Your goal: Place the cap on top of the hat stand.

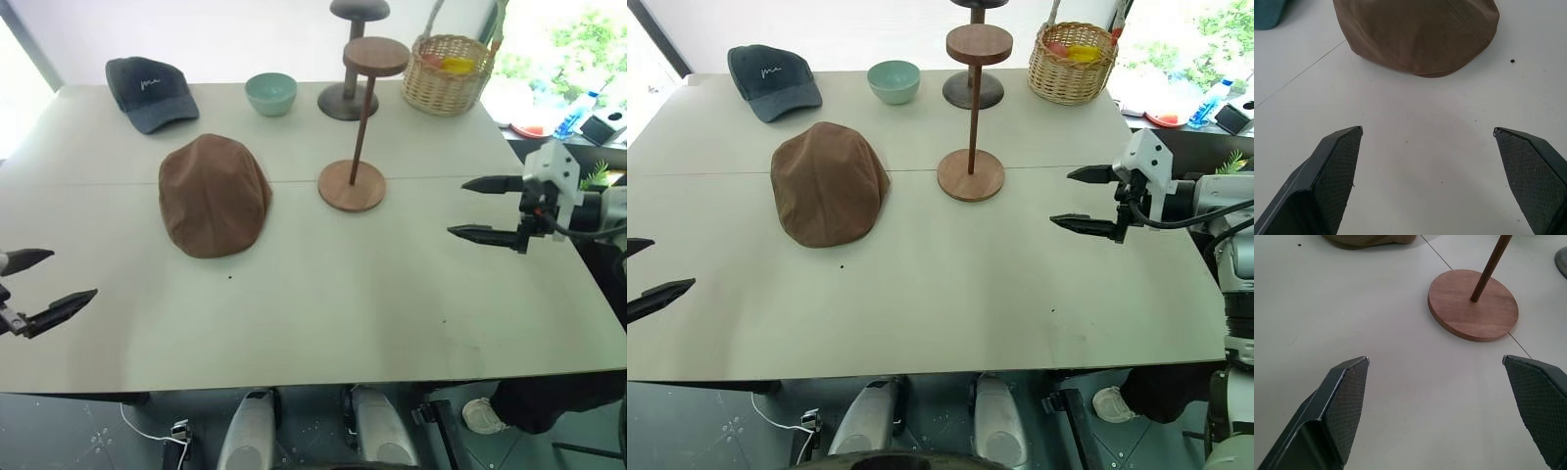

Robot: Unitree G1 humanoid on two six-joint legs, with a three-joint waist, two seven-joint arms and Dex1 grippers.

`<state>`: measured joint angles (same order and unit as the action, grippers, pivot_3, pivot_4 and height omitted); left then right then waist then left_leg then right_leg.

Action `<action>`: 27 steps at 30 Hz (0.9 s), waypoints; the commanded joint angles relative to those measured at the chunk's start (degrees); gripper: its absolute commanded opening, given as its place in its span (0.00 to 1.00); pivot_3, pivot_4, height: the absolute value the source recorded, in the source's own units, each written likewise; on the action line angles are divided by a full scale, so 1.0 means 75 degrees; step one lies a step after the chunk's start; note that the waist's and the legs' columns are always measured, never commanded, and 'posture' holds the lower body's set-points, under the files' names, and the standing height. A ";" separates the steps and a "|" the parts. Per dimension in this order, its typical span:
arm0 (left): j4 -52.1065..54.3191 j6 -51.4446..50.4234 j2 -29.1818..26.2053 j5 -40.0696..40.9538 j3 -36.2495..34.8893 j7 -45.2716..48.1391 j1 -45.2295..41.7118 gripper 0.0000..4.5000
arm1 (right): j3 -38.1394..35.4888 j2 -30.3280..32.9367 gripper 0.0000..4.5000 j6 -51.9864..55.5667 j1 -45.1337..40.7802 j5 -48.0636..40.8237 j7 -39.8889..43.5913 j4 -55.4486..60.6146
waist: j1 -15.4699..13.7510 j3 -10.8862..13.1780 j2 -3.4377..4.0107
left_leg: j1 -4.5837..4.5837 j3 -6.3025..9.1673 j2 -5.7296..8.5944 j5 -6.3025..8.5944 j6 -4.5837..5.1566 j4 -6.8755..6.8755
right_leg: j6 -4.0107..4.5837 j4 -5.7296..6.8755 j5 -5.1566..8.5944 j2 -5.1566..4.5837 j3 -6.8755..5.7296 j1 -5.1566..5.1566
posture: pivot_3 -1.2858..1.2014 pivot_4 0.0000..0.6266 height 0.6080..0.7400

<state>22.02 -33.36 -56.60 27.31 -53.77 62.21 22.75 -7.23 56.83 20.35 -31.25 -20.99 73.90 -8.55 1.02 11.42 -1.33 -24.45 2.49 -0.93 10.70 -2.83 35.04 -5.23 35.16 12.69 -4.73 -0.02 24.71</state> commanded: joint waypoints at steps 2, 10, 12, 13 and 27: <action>0.0255 0.0158 0.0056 -0.0078 -0.0235 -0.0010 0.0038 1.00 | -0.0133 0.0041 1.00 -0.0133 -0.0116 -0.0042 -0.0044 0.0123 | 0.0000 0.0000 0.0000 | 0.0000 0.0000 0.0000 0.0000 0.0000 0.0000 | 0.0000 0.0000 0.0000 0.0000 0.0000 0.0000 | 0.52 0.24 1.00; 0.0348 0.0478 -0.0008 -0.0260 0.0326 -0.0140 -0.0242 1.00 | -0.0145 0.0031 1.00 -0.0194 -0.0110 -0.0024 -0.0174 0.0215 | -0.0007 0.0000 0.0000 | 0.0000 -0.0003 0.0000 0.0000 0.0000 0.0001 | 0.0000 0.0001 -0.0001 0.0000 0.0001 -0.0001 | 0.52 0.24 1.00; 0.0393 0.0692 -0.0133 -0.0361 0.0630 -0.0154 -0.0440 1.00 | -0.0075 0.0045 1.00 -0.0248 -0.0221 0.0005 -0.0150 0.0223 | -0.0013 0.0000 0.0000 | 0.0000 -0.0003 0.0000 0.0000 0.0000 0.0001 | 0.0000 0.0002 -0.0001 0.0000 0.0001 -0.0002 | 0.52 0.24 1.00; 0.0423 0.0812 -0.0204 -0.0401 0.0799 -0.0142 -0.0568 1.00 | -0.0032 0.0056 1.00 -0.0252 -0.0314 0.0014 -0.0136 0.0255 | -0.0016 0.0000 0.0000 | 0.0000 -0.0003 0.0000 0.0000 0.0000 0.0002 | 0.0000 0.0004 -0.0001 0.0001 0.0001 -0.0002 | 0.52 0.24 1.00; -0.0805 0.4362 -0.0633 -0.3552 0.5028 -0.1499 -0.3332 1.00 | -0.0246 0.0241 1.00 0.1905 -0.0785 -0.1293 -0.0564 0.3323 | -0.0035 0.0002 0.0008 | 0.0003 -0.0012 -0.0002 -0.0001 0.0003 0.0004 | 0.0001 0.0017 -0.0004 0.0006 0.0006 -0.0001 | 0.52 0.24 1.00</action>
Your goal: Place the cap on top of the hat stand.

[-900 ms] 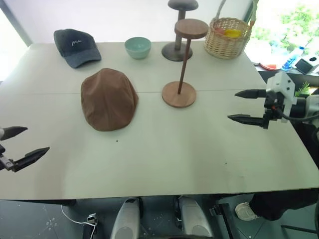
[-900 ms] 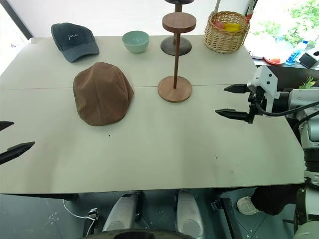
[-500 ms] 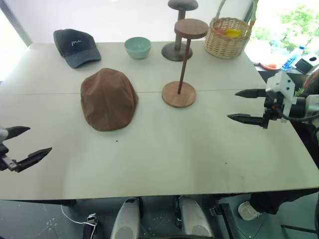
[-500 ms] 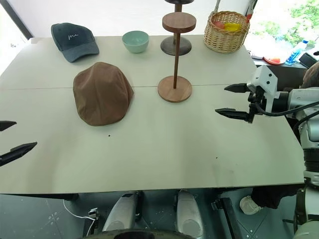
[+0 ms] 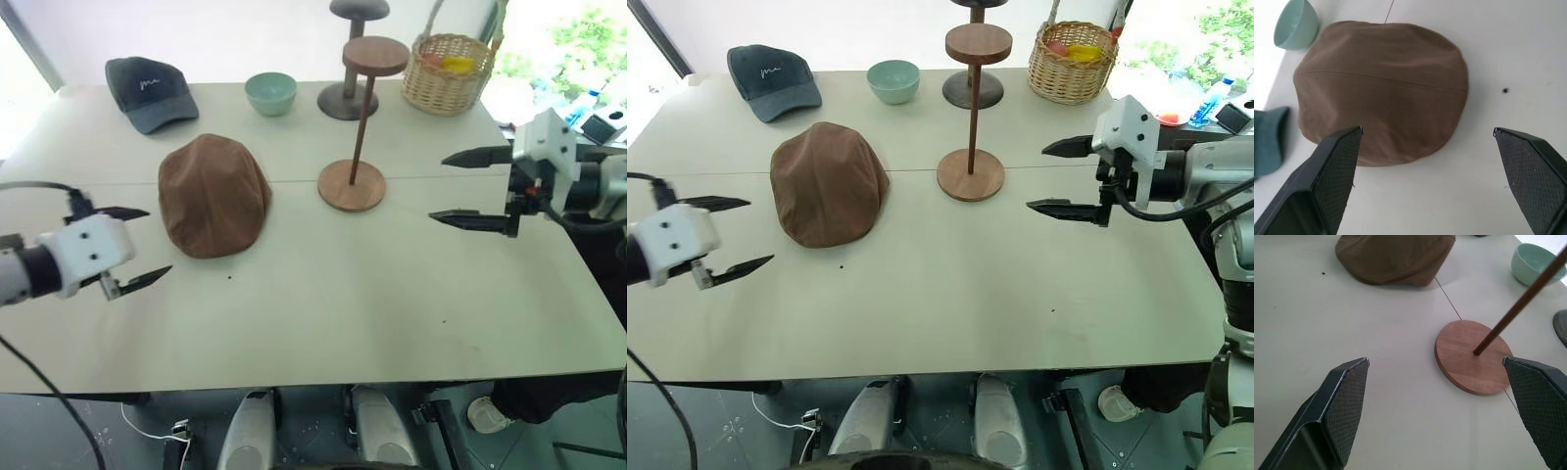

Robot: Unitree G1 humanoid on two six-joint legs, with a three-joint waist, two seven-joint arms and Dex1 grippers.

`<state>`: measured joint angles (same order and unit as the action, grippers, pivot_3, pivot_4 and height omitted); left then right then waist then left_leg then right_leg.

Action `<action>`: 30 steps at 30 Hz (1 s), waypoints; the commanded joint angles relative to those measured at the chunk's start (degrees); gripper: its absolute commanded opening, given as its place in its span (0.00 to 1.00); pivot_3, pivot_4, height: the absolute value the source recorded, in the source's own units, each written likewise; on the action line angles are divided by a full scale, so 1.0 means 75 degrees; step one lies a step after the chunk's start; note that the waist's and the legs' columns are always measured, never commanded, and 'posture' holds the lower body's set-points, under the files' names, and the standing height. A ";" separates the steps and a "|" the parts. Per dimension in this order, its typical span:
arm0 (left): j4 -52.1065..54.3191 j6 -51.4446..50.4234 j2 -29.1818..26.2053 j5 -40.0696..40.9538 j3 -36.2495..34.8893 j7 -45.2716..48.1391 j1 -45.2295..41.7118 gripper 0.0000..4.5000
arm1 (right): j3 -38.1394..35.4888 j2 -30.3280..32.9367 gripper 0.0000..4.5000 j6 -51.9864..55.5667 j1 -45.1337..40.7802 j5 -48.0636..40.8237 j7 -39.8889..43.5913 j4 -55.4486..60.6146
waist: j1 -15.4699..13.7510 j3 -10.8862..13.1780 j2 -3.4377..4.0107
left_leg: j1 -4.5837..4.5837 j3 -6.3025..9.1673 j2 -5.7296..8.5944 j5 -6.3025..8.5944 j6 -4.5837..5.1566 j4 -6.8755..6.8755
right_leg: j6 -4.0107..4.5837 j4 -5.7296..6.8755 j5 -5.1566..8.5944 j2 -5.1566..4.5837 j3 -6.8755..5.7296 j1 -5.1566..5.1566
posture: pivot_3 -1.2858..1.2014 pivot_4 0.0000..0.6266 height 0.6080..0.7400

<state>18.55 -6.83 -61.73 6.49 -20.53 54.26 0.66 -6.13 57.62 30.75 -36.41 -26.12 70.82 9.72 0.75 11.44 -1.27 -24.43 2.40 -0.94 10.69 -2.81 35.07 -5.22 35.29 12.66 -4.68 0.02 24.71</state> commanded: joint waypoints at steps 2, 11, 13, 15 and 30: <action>-0.0673 0.1319 0.0155 -0.1303 0.1118 -0.0704 -0.0650 1.00 | -0.0461 0.0166 1.00 0.0779 -0.0116 -0.0851 -0.0264 0.1263 | 0.0002 0.0000 -0.0001 | 0.0000 -0.0002 0.0000 0.0000 0.0000 0.0001 | -0.0001 0.0001 0.0000 -0.0001 0.0001 0.0000 | 0.52 0.24 1.00; -0.1924 0.2695 0.0889 -0.2441 0.2750 -0.1219 -0.1576 1.00 | -0.0666 0.0351 1.00 0.1275 -0.0355 -0.1349 -0.0668 0.1768 | -0.0018 -0.0004 -0.0003 | 0.0001 -0.0010 -0.0001 0.0000 0.0001 0.0009 | -0.0003 0.0012 -0.0002 -0.0001 0.0005 0.0000 | 0.52 0.24 1.00; -0.2308 0.2928 0.1160 -0.2759 0.2978 -0.1601 -0.1854 1.00 | -0.0774 0.0426 1.00 0.1439 -0.0361 -0.1613 -0.0659 0.1915 | -0.0021 -0.0004 -0.0002 | 0.0001 -0.0010 -0.0001 -0.0001 0.0002 0.0010 | -0.0004 0.0014 -0.0003 -0.0001 0.0006 -0.0001 | 0.52 0.24 1.00; -0.2554 0.3158 0.1287 -0.3058 0.3155 -0.1839 -0.1991 1.00 | -0.0882 0.0489 1.00 0.1605 -0.0375 -0.1838 -0.0684 0.2015 | -0.0020 -0.0004 -0.0003 | 0.0002 -0.0010 -0.0001 -0.0001 0.0002 0.0011 | -0.0006 0.0019 -0.0004 -0.0001 0.0006 -0.0001 | 0.52 0.24 1.00; -0.5038 0.4004 0.2069 -0.5853 0.4437 -0.4756 -0.3469 1.00 | -0.1082 0.0663 1.00 0.2070 -0.0792 -0.2555 -0.1221 0.2058 | -0.0120 -0.0026 0.0022 | 0.0032 -0.0032 -0.0004 -0.0002 0.0004 0.0033 | -0.0011 0.0044 -0.0006 -0.0008 0.0011 -0.0029 | 0.52 0.24 1.00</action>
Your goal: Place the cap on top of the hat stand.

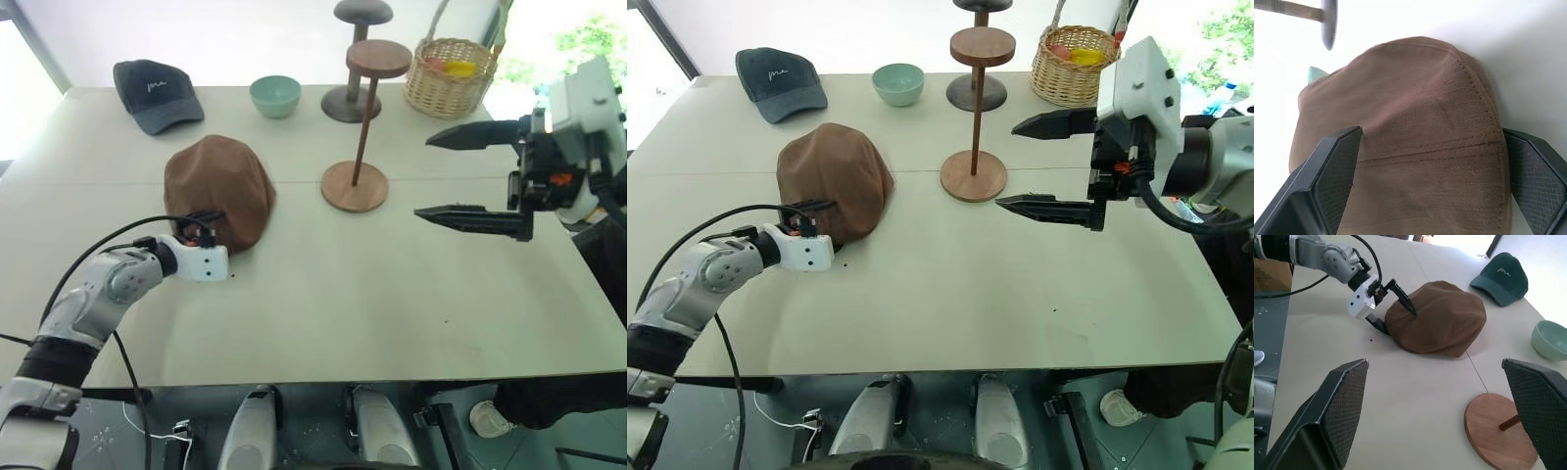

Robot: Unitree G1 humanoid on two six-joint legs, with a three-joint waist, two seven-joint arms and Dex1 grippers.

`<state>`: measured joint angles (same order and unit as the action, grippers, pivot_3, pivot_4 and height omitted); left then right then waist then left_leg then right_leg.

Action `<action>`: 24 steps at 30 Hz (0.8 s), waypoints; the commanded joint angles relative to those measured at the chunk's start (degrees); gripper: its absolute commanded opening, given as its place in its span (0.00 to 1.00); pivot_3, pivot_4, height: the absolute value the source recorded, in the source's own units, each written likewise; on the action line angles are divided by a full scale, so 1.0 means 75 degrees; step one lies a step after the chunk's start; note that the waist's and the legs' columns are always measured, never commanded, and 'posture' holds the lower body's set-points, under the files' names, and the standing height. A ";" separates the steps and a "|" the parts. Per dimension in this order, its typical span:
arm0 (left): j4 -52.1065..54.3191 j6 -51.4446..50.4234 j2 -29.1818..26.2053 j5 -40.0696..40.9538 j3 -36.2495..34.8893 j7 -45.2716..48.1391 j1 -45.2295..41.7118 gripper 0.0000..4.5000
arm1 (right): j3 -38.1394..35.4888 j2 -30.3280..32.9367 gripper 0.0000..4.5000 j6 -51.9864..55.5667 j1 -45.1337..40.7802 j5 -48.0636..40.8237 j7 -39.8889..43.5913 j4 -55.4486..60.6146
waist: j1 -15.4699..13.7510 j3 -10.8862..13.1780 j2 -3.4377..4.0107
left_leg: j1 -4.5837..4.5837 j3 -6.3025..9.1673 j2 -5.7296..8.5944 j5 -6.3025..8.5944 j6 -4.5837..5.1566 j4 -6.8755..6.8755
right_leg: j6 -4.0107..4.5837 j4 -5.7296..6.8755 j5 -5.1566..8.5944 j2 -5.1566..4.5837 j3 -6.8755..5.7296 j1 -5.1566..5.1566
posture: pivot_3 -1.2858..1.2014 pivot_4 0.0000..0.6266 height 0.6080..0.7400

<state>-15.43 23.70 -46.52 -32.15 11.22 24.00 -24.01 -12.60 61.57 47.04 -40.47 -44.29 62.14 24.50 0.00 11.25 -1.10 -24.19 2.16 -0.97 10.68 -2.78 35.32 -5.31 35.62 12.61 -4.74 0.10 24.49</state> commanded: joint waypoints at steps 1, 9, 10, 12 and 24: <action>-0.0657 -0.0123 0.0095 -0.0909 0.0252 -0.1054 -0.0291 1.00 | -0.0220 0.0128 1.00 -0.0097 -0.0273 -0.0150 -0.0076 0.0084 | -0.0034 -0.0002 0.0002 | 0.0001 0.0000 -0.0001 0.0000 0.0000 0.0000 | 0.0000 0.0004 0.0000 0.0000 0.0000 0.0000 | 0.52 0.24 1.00; -0.1863 -0.0409 0.0374 -0.1705 0.0571 -0.2616 -0.1009 1.00 | -0.0183 0.0082 1.00 -0.0176 -0.0312 -0.0173 -0.0178 0.0051 | -0.0073 -0.0002 0.0001 | 0.0011 -0.0009 -0.0001 0.0000 0.0000 0.0001 | -0.0002 0.0019 0.0001 0.0001 0.0008 0.0002 | 0.52 0.24 1.00; -0.2049 -0.0455 0.0398 -0.1776 0.0614 -0.2739 -0.1117 1.00 | -0.0175 0.0063 1.00 -0.0190 -0.0332 -0.0171 -0.0208 0.0035 | -0.0075 -0.0002 0.0002 | 0.0011 -0.0009 -0.0001 0.0000 0.0000 0.0001 | -0.0002 0.0019 0.0001 0.0001 0.0008 0.0002 | 0.52 0.24 1.00; -0.2480 -0.0549 0.0472 -0.1871 0.0714 -0.2957 -0.1364 1.00 | -0.0163 0.0025 1.00 -0.0206 -0.0380 -0.0180 -0.0270 -0.0009 | -0.0083 -0.0002 0.0001 | 0.0011 -0.0010 -0.0001 0.0000 0.0000 0.0001 | -0.0003 0.0023 0.0000 0.0002 0.0008 0.0003 | 0.52 0.24 1.00; -0.4025 -0.0064 0.0709 -0.1633 0.1139 -0.3393 -0.2439 0.10 | -0.0158 -0.0005 1.00 -0.0303 -0.0344 -0.0206 -0.0434 -0.0036 | -0.0103 -0.0001 -0.0004 | 0.0001 -0.0011 -0.0001 0.0000 0.0000 0.0002 | -0.0027 0.0029 -0.0009 0.0002 0.0009 0.0013 | 0.52 0.24 1.00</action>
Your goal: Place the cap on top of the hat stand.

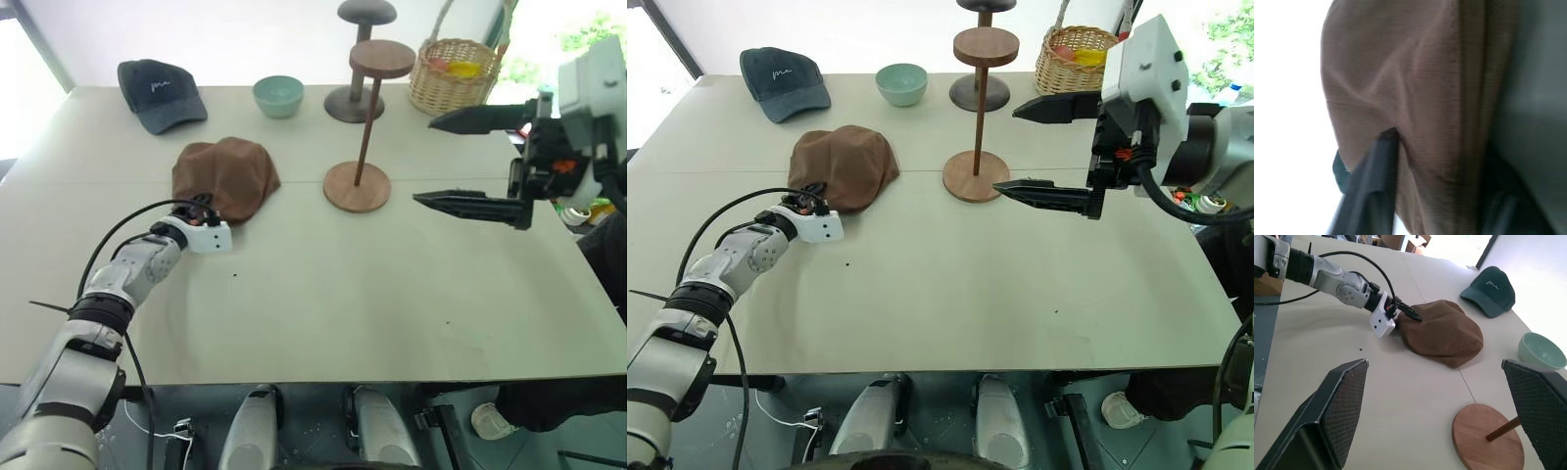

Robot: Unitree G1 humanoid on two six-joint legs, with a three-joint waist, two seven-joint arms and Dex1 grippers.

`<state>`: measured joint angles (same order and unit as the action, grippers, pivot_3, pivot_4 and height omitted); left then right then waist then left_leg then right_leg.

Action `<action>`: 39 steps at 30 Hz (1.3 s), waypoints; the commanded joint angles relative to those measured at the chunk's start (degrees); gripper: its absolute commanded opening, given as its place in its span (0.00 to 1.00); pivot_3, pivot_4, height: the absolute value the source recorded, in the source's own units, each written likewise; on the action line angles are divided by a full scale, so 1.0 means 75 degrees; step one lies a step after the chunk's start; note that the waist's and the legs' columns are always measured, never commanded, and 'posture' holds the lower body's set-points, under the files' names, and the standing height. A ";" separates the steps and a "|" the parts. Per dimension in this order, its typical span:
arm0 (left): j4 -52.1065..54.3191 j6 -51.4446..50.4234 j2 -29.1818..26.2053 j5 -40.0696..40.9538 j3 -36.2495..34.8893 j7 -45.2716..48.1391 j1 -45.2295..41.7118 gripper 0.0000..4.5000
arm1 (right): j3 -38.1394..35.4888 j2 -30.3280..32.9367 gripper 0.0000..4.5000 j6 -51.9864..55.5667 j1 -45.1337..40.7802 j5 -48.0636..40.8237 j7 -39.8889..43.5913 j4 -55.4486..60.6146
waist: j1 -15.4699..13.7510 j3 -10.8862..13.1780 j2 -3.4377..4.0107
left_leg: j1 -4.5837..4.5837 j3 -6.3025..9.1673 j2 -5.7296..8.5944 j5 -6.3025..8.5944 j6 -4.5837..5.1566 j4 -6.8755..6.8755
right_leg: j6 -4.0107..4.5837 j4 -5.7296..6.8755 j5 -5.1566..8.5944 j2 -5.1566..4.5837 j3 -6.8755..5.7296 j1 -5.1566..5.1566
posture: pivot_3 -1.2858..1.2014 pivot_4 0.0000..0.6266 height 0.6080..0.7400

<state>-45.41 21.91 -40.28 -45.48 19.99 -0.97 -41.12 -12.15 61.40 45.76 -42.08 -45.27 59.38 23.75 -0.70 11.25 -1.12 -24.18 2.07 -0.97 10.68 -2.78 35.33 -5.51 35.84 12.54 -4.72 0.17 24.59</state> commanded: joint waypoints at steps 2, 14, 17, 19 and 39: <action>0.0014 0.0235 -0.0181 0.0234 -0.0092 -0.0137 -0.0205 0.01 | -0.0284 0.0033 1.00 -0.0019 -0.0086 -0.0165 -0.0108 0.0043 | -0.0002 -0.0001 -0.0001 | 0.0000 0.0000 0.0000 0.0000 0.0000 0.0002 | 0.0001 0.0000 0.0001 -0.0001 0.0000 -0.0001 | 0.52 0.24 1.00; 0.0766 0.0820 -0.0857 0.1808 -0.1287 0.0252 -0.1593 0.01 | -0.1051 0.0453 1.00 0.0096 0.0004 -0.0062 -0.0402 -0.0650 | -0.0013 0.0006 -0.0012 | -0.0015 -0.0001 0.0000 0.0000 0.0000 0.0004 | 0.0001 -0.0001 0.0000 -0.0001 0.0001 0.0010 | 0.52 0.24 1.00; 0.1081 0.0889 -0.0773 0.2236 -0.1589 0.0480 -0.2452 0.01 | -0.1164 0.0533 1.00 0.0039 0.0018 0.0005 -0.0474 -0.0769 | -0.0015 0.0006 -0.0013 | -0.0026 -0.0002 0.0001 0.0000 0.0000 0.0008 | -0.0001 -0.0007 -0.0001 -0.0002 0.0001 0.0012 | 0.52 0.24 1.00; 0.1175 0.0758 -0.0575 0.2506 -0.1717 0.0658 -0.3074 0.01 | -0.1190 0.0592 1.00 -0.0036 0.0027 0.0092 -0.0494 -0.0827 | -0.0010 0.0006 -0.0013 | -0.0029 -0.0002 0.0002 0.0000 0.0000 0.0010 | -0.0005 -0.0011 -0.0003 -0.0002 0.0001 0.0012 | 0.52 0.24 1.00; 0.1282 0.0954 0.2269 0.2830 -0.0770 0.1714 -0.4222 0.01 | -0.1365 0.0609 1.00 0.0197 -0.0069 -0.0109 -0.1054 -0.0708 | 0.0018 0.0007 -0.0013 | -0.0028 -0.0005 0.0003 0.0000 0.0002 0.0027 | -0.0026 -0.0001 -0.0007 0.0002 0.0007 0.0010 | 0.52 0.24 1.00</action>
<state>-36.55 28.31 -23.11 -23.45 14.58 12.95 -72.26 -19.41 64.93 47.29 -41.24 -45.32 52.32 16.89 -0.56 11.30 -1.21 -24.39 2.03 -0.95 10.70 -2.73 35.56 -5.70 35.84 12.49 -4.71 0.25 24.67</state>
